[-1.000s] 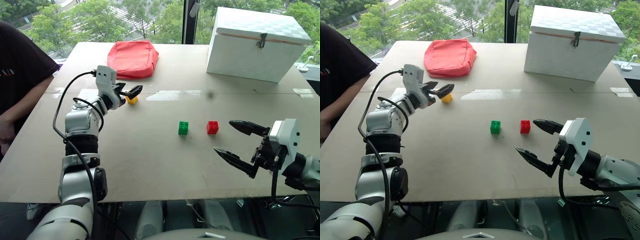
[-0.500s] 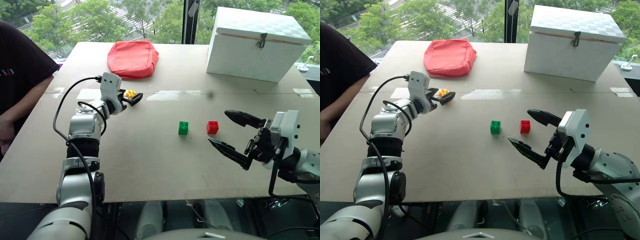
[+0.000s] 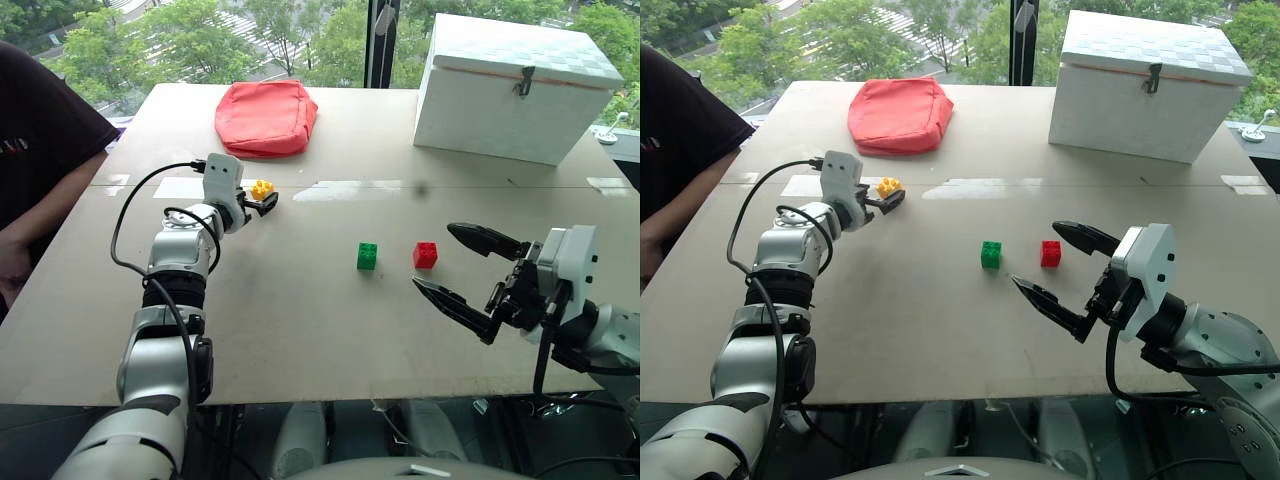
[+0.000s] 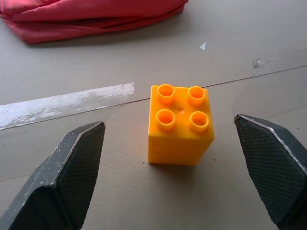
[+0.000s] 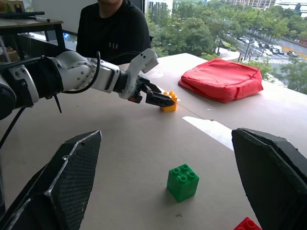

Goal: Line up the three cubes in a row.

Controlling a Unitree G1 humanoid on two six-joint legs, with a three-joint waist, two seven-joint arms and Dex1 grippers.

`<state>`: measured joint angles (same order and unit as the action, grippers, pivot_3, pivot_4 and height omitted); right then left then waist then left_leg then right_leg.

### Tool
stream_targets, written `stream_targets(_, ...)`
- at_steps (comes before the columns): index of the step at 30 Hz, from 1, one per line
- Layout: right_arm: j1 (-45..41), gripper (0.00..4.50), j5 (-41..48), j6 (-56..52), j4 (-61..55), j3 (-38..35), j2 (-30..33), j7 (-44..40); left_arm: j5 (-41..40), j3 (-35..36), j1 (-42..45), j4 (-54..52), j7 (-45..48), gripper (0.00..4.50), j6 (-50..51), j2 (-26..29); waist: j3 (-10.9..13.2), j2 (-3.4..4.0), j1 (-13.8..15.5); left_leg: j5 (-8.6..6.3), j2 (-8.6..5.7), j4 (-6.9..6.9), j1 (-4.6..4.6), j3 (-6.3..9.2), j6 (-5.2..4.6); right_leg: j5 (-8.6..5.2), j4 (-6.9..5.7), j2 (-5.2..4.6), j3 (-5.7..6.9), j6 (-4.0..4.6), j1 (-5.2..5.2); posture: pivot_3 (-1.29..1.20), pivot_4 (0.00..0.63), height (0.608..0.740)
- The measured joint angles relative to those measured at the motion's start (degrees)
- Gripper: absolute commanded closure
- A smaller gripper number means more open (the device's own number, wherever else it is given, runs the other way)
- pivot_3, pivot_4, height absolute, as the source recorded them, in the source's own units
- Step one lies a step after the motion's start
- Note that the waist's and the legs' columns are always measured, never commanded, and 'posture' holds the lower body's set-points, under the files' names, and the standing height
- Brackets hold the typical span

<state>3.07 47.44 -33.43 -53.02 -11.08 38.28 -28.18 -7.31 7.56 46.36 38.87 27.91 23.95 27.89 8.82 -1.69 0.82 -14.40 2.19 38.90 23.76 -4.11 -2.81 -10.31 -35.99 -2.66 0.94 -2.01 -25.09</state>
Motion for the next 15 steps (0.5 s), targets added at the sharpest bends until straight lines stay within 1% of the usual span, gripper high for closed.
stream_targets(1, 0.09, 0.00, -0.08, 0.00, -0.01, 0.19, -0.02, 0.11, 0.43, -0.48, 0.98, 1.91, 0.26, 0.08, -1.26, -0.05, 0.00, 0.00, 0.00, 0.00, 0.00, 0.00, 0.00, -0.03, 0.00, 0.00, 0.00, 0.00, 0.01, 0.00, 0.00, 0.00, 0.150, 0.740)
stream_targets(2, 0.16, 0.00, -0.19, 0.00, -0.03, 0.24, -0.02, 0.22, 0.63, -0.91, 1.65, 3.36, 0.49, 0.58, -2.33, -0.04, 0.00, 0.00, 0.00, 0.00, 0.00, 0.00, 0.00, -0.04, 0.00, 0.00, 0.00, 0.00, 0.01, 0.00, 0.00, 0.00, 0.150, 0.740)
stream_targets(3, 0.16, 0.00, -0.21, 0.00, -0.03, 0.27, -0.02, 0.24, 0.66, -0.93, 1.73, 3.56, 0.50, 0.58, -2.43, -0.04, 0.00, 0.00, 0.00, 0.00, 0.00, 0.00, 0.00, -0.04, 0.00, 0.00, 0.00, 0.00, 0.01, 0.00, 0.00, 0.00, 0.150, 0.740)
stream_targets(4, 0.21, 0.00, -0.27, 0.00, -0.04, 0.48, -0.03, 0.41, 1.07, -1.10, 2.21, 4.89, 0.58, 0.70, -3.41, -0.04, 0.00, 0.00, 0.00, 0.00, 0.00, 0.00, 0.00, -0.04, 0.00, 0.00, 0.00, 0.00, 0.01, 0.00, 0.00, 0.00, 0.150, 0.740)
stream_targets(9, 0.72, 0.00, -0.43, 0.01, -0.11, 0.72, -0.03, 1.06, 2.69, -1.75, 3.60, 12.46, 0.84, 3.11, -8.55, 0.00, 0.00, 0.00, -0.06, 0.00, 0.00, 0.00, 0.01, -0.07, 0.00, 0.00, 0.02, 0.00, 0.01, 0.00, -0.01, 0.00, 0.150, 0.740)
stream_targets(10, 0.93, 0.00, -0.44, 0.01, -0.12, 0.72, -0.02, 1.11, 2.88, -1.88, 3.91, 13.40, 1.22, 3.28, -9.70, 0.11, 0.00, 0.00, -0.03, 0.00, 0.00, 0.00, 0.02, -0.08, 0.00, 0.00, 0.01, 0.00, 0.03, 0.00, 0.00, 0.00, 0.150, 0.740)
stream_targets(13, 1.48, 0.00, -0.45, 0.02, -0.27, 0.66, 0.04, 1.12, 3.87, -2.99, 4.07, 15.01, 3.44, 3.25, -12.03, 1.76, 0.00, 0.00, -0.03, 0.00, 0.01, 0.00, 0.03, -0.09, 0.00, 0.00, 0.01, 0.00, 0.05, 0.01, -0.01, 0.00, 0.150, 0.740)
stream_targets(15, 2.17, 0.00, -0.47, 0.03, -0.33, 0.60, 0.17, 1.08, 4.05, -3.65, 4.05, 15.22, 7.21, 3.25, -13.91, 3.15, 0.00, 0.00, -0.05, -0.01, 0.02, 0.00, 0.04, -0.10, 0.00, -0.02, 0.02, -0.01, 0.04, 0.04, -0.02, 0.00, 0.150, 0.740)
